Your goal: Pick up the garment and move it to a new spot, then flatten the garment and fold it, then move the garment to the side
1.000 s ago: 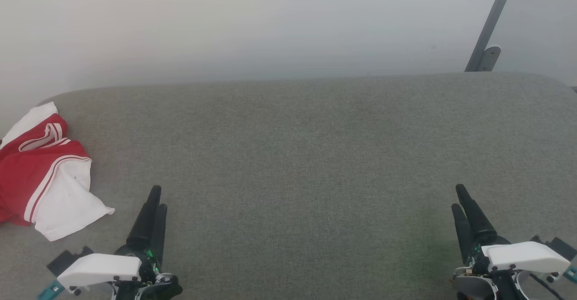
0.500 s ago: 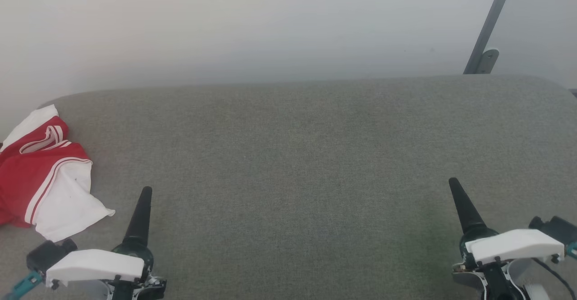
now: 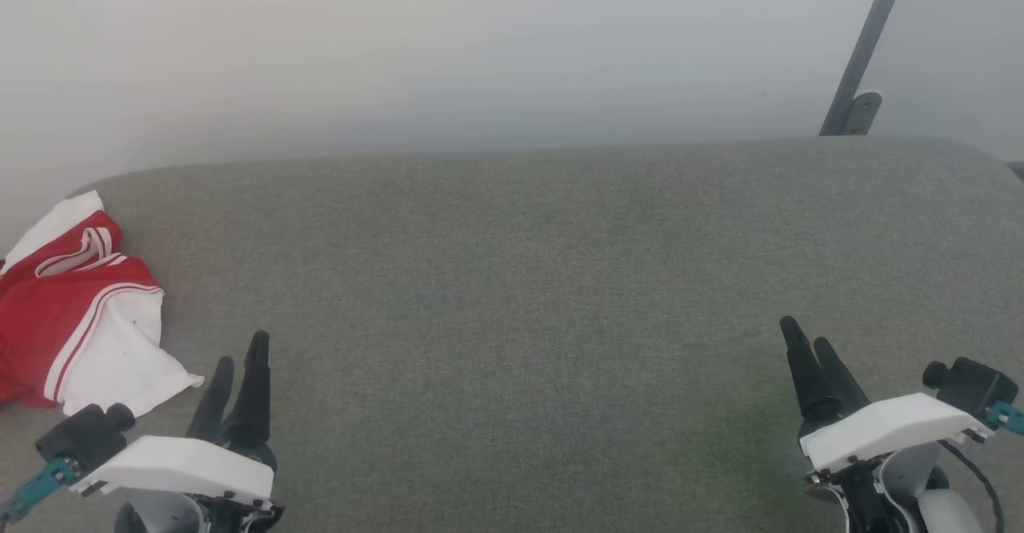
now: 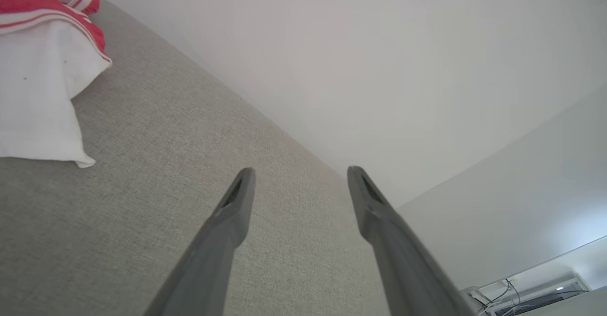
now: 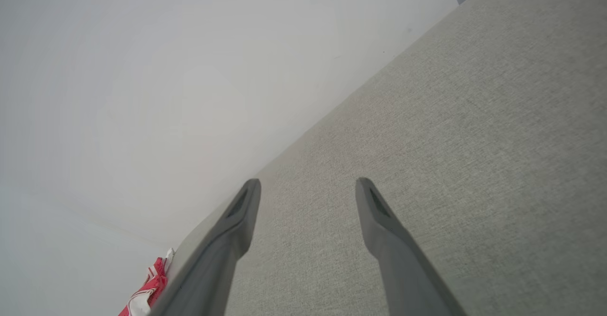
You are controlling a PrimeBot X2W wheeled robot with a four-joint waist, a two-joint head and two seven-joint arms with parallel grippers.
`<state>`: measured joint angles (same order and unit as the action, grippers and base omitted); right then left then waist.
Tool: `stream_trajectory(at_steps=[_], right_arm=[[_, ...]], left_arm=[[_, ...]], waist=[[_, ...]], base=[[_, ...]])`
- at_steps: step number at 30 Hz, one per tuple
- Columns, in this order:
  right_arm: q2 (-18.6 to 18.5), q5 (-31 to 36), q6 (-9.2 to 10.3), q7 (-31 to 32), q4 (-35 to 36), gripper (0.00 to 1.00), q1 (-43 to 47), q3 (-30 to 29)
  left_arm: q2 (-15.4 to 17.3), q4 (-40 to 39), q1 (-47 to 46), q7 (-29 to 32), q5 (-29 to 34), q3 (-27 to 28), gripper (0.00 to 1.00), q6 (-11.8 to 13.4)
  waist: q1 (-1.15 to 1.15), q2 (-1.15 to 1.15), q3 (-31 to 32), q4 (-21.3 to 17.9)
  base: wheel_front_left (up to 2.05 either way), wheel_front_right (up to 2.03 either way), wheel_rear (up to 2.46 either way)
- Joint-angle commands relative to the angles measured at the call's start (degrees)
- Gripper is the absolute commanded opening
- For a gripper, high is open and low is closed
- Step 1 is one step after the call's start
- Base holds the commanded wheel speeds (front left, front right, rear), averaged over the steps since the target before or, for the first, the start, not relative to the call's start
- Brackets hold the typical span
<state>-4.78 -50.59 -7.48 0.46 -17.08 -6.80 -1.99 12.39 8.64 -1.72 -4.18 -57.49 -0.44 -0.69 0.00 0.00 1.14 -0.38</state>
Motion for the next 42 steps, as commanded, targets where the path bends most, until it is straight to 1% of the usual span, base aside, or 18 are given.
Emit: stream_trajectory(at_steps=[1,12,20,32,42], right_arm=[[-0.16,2.03,-0.01,-0.12,0.75,1.0,-1.51,-0.03],[-0.2,11.18,-0.01,-0.9,1.98,1.0,-1.37,-0.61],[-0.3,17.15,-0.01,-1.84,2.7,1.0,-1.14,-1.1],[-0.4,23.69,-0.01,-2.92,3.63,1.0,-0.58,-1.69],[-0.75,28.82,-0.02,-3.63,4.63,1.0,0.16,-2.41]], left_arm=[[0.88,-1.12,-0.99,-0.55,2.08,-0.01,1.0,0.16],[1.8,-1.61,-0.46,-2.5,12.08,0.56,1.0,-0.63],[1.94,-2.08,0.11,-3.93,17.87,1.6,1.0,-2.2],[2.07,-2.29,0.82,-5.59,23.82,2.89,1.0,-4.09],[2.36,-2.53,1.55,-6.9,29.19,3.62,1.0,-5.13]], waist=[[0.0,0.0,0.02,-0.02],[0.0,0.0,0.11,-0.15],[0.0,0.0,0.12,-0.19],[0.0,0.0,0.28,-0.3],[0.0,0.0,0.45,-0.44]], base=[[0.0,0.0,0.0],[0.0,0.0,0.0],[0.0,0.0,0.0],[0.0,0.0,0.0],[0.0,0.0,0.0]])
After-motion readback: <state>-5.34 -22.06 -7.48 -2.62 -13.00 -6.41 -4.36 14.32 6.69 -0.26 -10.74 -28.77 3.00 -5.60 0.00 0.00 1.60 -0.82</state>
